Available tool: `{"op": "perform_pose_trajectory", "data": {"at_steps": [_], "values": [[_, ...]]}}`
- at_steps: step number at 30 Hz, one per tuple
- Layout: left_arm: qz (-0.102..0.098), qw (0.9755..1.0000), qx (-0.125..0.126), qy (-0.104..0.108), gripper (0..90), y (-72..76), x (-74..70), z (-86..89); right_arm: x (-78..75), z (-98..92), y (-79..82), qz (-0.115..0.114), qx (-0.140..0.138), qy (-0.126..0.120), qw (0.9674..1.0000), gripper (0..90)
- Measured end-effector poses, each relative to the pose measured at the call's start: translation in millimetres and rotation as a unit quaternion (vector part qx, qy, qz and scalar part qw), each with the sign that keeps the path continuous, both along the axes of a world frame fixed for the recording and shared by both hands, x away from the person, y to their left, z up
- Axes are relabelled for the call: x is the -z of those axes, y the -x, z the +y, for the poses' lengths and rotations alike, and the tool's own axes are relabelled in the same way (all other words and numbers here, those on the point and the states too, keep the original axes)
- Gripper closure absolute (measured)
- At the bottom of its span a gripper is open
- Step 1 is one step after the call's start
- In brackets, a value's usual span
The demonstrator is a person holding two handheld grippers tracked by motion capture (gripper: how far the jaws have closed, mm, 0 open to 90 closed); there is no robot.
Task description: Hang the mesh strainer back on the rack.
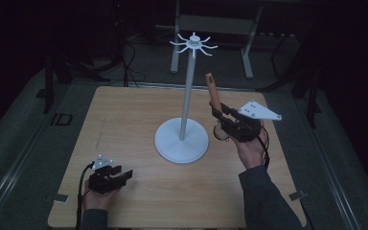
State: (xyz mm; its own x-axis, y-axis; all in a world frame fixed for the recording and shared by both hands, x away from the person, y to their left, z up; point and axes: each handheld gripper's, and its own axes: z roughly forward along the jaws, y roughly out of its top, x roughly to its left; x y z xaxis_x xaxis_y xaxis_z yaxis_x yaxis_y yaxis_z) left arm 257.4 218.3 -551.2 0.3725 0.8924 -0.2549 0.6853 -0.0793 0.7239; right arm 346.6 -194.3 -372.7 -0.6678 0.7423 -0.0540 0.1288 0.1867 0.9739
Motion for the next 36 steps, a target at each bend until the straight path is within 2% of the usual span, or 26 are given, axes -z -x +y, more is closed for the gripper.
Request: {"op": "perform_pose_trajectory", "data": {"at_steps": [17,31,36], "values": [[0.0,1.0,0.001,-0.001,45.0,-0.1,0.0,-0.1,-11.1,0.8,0.6,-0.013,-0.001,-0.008,0.9999,69.2],[-0.003,1.0,-0.002,-0.005,44.9,0.3,-0.7,0.3,-12.3,0.5,0.8,-0.016,-0.003,-0.014,0.9998,69.2],[-0.009,0.9999,-0.006,-0.01,44.7,1.1,-1.8,0.4,-12.2,0.7,0.7,-0.016,-0.002,-0.015,0.9998,69.2]]}}
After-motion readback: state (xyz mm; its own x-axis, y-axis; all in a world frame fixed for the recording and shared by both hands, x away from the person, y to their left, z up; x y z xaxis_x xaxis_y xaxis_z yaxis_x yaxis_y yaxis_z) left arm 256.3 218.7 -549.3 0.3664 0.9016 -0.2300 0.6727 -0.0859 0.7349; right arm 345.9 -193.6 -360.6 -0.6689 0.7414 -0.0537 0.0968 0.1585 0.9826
